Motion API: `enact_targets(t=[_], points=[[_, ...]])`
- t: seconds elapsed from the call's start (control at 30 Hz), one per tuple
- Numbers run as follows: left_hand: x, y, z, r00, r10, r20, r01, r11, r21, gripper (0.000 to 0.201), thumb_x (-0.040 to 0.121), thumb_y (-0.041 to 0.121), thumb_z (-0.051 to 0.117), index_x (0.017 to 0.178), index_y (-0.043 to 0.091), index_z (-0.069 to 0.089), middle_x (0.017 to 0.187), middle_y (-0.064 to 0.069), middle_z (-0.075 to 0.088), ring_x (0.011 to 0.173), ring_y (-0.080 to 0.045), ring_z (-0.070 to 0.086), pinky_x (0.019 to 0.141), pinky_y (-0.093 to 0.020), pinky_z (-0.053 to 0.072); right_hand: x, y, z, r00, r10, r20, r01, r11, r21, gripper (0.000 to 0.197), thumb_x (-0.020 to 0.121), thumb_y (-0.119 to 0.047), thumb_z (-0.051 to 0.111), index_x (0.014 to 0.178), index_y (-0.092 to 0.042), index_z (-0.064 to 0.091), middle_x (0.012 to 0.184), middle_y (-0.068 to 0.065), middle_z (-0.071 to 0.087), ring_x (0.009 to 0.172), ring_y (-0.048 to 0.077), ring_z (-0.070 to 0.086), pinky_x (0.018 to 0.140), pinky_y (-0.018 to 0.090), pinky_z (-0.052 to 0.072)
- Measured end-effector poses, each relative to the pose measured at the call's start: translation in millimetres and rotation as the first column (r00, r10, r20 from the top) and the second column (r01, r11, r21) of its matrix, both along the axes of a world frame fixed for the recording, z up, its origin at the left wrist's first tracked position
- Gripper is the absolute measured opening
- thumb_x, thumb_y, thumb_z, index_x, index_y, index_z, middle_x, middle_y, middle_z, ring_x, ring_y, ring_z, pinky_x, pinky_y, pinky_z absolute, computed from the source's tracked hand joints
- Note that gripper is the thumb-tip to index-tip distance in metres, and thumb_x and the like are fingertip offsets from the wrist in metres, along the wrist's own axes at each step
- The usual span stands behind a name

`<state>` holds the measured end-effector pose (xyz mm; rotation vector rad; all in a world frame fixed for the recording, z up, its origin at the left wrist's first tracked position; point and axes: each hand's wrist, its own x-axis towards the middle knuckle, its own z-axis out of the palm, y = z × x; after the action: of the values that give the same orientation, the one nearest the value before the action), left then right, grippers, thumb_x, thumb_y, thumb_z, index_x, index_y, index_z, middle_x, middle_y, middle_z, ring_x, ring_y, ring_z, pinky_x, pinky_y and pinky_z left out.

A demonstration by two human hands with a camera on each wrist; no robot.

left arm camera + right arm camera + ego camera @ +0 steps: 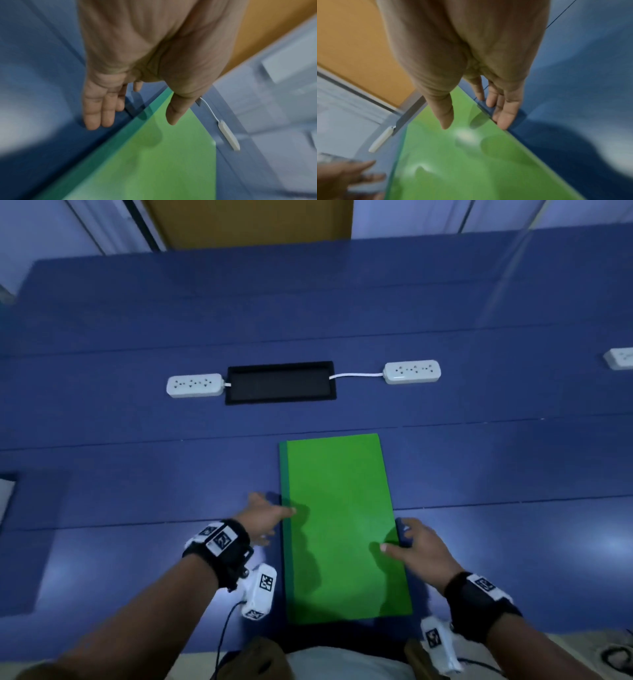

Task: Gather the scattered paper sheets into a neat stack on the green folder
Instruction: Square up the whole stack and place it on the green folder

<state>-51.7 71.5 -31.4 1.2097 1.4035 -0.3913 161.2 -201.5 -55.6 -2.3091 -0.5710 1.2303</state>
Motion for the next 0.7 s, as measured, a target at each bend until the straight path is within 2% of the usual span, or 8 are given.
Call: enact_targets(t=[0.1, 0.17, 0.23, 0.37, 0.43, 0.53, 0.63, 0.7], points=[[3, -24, -2, 0.985, 0.171, 0.003, -0.169, 0.98, -0.101, 0.082, 0.086, 0.037, 0.083, 0.144, 0.015, 0.029, 0.151, -0.014, 0.044, 0.116, -0.031, 0.054, 0.086, -0.044, 0.058, 9, 22, 2, 0.988, -0.035, -0.15, 0.039, 0.999, 0.02, 0.045, 0.082, -0.029, 0.09, 0.116, -0.025, 0.06, 0.118, 0.003, 0.074, 0.105, 0.022, 0.074, 0.094, 0.044, 0.061], [3, -35, -10, 0.975, 0.223, 0.023, -0.222, 0.975, -0.031, 0.089, 0.076, 0.04, 0.088, 0.138, 0.014, 0.03, 0.146, -0.018, 0.049, 0.117, -0.03, 0.057, 0.086, -0.044, 0.06, 11, 28, -2, 0.989, -0.012, -0.15, 0.012, 1.0, -0.004, 0.055, 0.082, -0.022, 0.09, 0.122, -0.02, 0.052, 0.119, 0.007, 0.071, 0.103, 0.022, 0.072, 0.093, 0.043, 0.062], [4, -39, -12, 0.975, 0.22, 0.025, -0.221, 0.975, 0.037, 0.093, 0.069, 0.042, 0.09, 0.134, 0.015, 0.029, 0.141, -0.02, 0.051, 0.122, -0.035, 0.058, 0.101, -0.052, 0.056, 10, 30, -5, 0.994, 0.081, -0.071, -0.084, 0.996, -0.043, 0.068, 0.082, -0.022, 0.089, 0.132, -0.018, 0.044, 0.126, 0.01, 0.062, 0.109, 0.023, 0.064, 0.095, 0.037, 0.057], [6, -44, -10, 0.971, 0.234, 0.045, -0.236, 0.971, 0.039, 0.105, 0.071, 0.038, 0.092, 0.146, 0.012, 0.023, 0.154, -0.018, 0.041, 0.135, -0.037, 0.049, 0.113, -0.05, 0.045, 5, 28, -8, 0.984, 0.178, 0.002, -0.177, 0.98, -0.091, 0.079, 0.084, -0.02, 0.085, 0.143, -0.017, 0.033, 0.133, 0.014, 0.046, 0.107, 0.027, 0.057, 0.095, 0.036, 0.054], [5, -48, -13, 0.974, 0.218, 0.062, -0.22, 0.975, 0.023, 0.106, 0.073, 0.038, 0.093, 0.151, 0.003, 0.03, 0.154, -0.014, 0.044, 0.137, -0.034, 0.048, 0.111, -0.044, 0.043, 7, 28, -7, 0.981, 0.194, 0.009, -0.193, 0.977, -0.091, 0.076, 0.084, -0.019, 0.084, 0.14, -0.018, 0.033, 0.13, 0.014, 0.045, 0.103, 0.027, 0.059, 0.094, 0.04, 0.057], [0, -54, -19, 0.958, 0.235, 0.165, -0.231, 0.972, -0.043, 0.115, 0.052, 0.045, 0.102, 0.146, 0.008, 0.047, 0.147, -0.006, 0.058, 0.133, -0.029, 0.056, 0.117, -0.048, 0.039, 10, 27, -8, 0.985, 0.174, -0.012, -0.174, 0.983, -0.065, 0.078, 0.084, -0.021, 0.085, 0.142, -0.018, 0.033, 0.131, 0.012, 0.044, 0.105, 0.026, 0.058, 0.094, 0.036, 0.056], [-3, -65, -13, 0.919, 0.306, 0.25, -0.281, 0.951, -0.132, 0.07, 0.071, 0.022, 0.094, 0.131, 0.012, 0.061, 0.125, -0.007, 0.073, 0.125, -0.03, 0.063, 0.115, -0.054, 0.041, 12, 22, -8, 0.987, 0.156, -0.033, -0.157, 0.987, -0.019, 0.083, 0.083, -0.027, 0.086, 0.146, -0.016, 0.033, 0.138, 0.011, 0.043, 0.112, 0.023, 0.052, 0.095, 0.031, 0.048], [-2, -70, -1, 0.898, 0.303, 0.319, -0.272, 0.952, -0.141, 0.046, 0.085, 0.01, 0.083, 0.128, 0.012, 0.064, 0.119, -0.005, 0.076, 0.121, -0.028, 0.067, 0.108, -0.047, 0.049, 13, 20, -8, 0.993, 0.108, -0.048, -0.107, 0.994, 0.029, 0.086, 0.081, -0.033, 0.088, 0.147, -0.018, 0.035, 0.141, 0.01, 0.044, 0.12, 0.023, 0.05, 0.102, 0.032, 0.045]])
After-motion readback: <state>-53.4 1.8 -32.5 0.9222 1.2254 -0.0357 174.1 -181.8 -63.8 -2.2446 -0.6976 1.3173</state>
